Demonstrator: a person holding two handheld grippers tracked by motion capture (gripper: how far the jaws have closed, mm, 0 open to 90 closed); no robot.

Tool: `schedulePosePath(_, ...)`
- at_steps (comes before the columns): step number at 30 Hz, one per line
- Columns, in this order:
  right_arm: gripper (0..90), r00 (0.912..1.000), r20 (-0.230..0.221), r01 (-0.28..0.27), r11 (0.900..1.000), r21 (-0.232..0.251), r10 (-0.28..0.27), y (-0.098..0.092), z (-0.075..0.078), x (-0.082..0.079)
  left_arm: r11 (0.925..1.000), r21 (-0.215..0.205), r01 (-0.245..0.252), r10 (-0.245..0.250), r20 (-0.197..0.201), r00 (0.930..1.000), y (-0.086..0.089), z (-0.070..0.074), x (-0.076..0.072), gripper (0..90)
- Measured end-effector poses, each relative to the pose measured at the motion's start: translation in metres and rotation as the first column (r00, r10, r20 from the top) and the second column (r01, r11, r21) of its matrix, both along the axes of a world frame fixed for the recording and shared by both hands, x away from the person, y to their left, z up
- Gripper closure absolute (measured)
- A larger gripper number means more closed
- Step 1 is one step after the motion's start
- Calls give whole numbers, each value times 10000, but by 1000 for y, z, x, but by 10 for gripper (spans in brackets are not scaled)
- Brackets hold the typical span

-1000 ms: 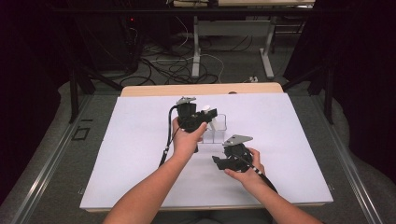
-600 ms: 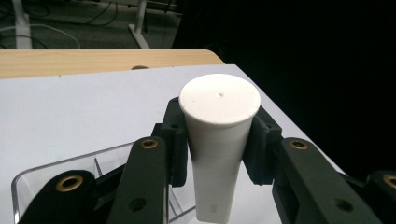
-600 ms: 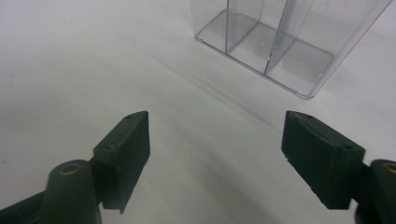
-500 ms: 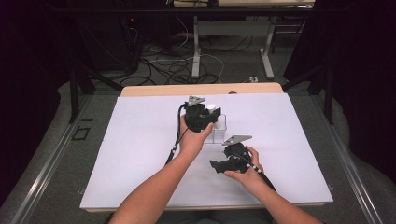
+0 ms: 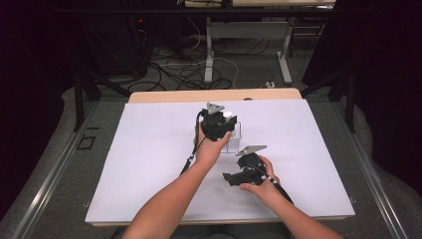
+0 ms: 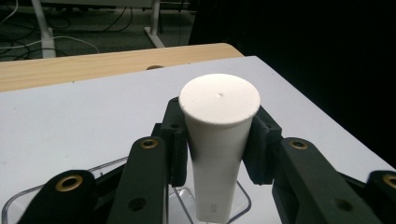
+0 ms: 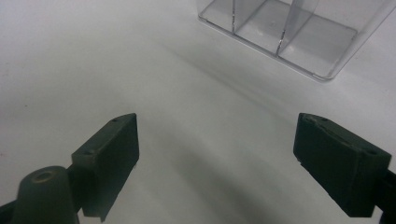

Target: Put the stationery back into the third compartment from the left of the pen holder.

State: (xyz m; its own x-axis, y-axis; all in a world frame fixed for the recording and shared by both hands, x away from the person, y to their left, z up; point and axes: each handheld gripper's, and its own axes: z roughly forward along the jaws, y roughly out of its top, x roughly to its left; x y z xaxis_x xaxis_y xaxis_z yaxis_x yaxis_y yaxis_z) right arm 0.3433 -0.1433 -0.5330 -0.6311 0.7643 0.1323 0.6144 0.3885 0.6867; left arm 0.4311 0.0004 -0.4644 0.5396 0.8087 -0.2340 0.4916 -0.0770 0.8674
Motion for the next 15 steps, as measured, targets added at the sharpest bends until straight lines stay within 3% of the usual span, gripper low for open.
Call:
schedulePosePath(4, 141, 9997, -246, -3, 10000, -37, 2, 0, 1, -1, 10000, 88, 22, -22, 9, 10000, -2, -3, 2, 664)
schedulePosePath(15, 141, 9999, -96, -59, 10000, -37, 58, 1, -2, 0, 9994, 336, 120, -118, -39, 9999, -8, -11, 1, 663)
